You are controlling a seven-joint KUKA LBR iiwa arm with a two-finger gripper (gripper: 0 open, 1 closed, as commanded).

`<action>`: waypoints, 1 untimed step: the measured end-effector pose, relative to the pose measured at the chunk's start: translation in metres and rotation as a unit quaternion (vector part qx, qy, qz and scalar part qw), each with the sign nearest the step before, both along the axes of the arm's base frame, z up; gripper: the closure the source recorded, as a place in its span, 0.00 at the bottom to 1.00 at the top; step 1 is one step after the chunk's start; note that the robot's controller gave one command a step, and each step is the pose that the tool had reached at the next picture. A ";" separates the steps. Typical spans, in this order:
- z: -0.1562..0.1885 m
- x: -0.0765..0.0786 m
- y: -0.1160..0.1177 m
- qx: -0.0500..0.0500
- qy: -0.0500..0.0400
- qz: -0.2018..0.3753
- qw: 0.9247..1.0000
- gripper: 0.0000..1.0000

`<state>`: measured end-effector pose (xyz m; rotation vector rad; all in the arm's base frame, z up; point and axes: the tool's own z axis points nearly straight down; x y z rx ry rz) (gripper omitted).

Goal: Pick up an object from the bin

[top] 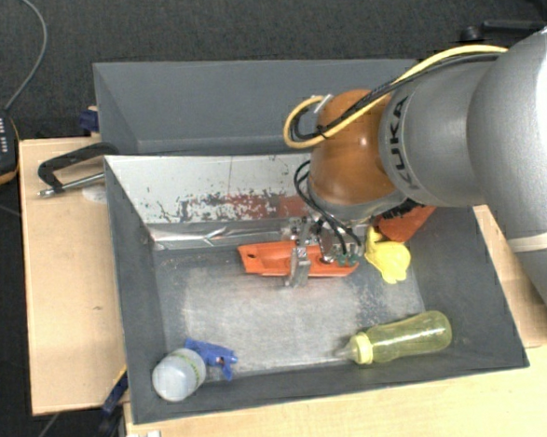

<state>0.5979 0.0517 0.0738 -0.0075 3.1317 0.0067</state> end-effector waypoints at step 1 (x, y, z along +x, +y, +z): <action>0.139 0.001 -0.008 0.000 -0.004 0.008 1.000 1.00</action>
Offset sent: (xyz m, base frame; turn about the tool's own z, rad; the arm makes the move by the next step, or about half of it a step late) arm 0.0000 0.0000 0.0000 0.0000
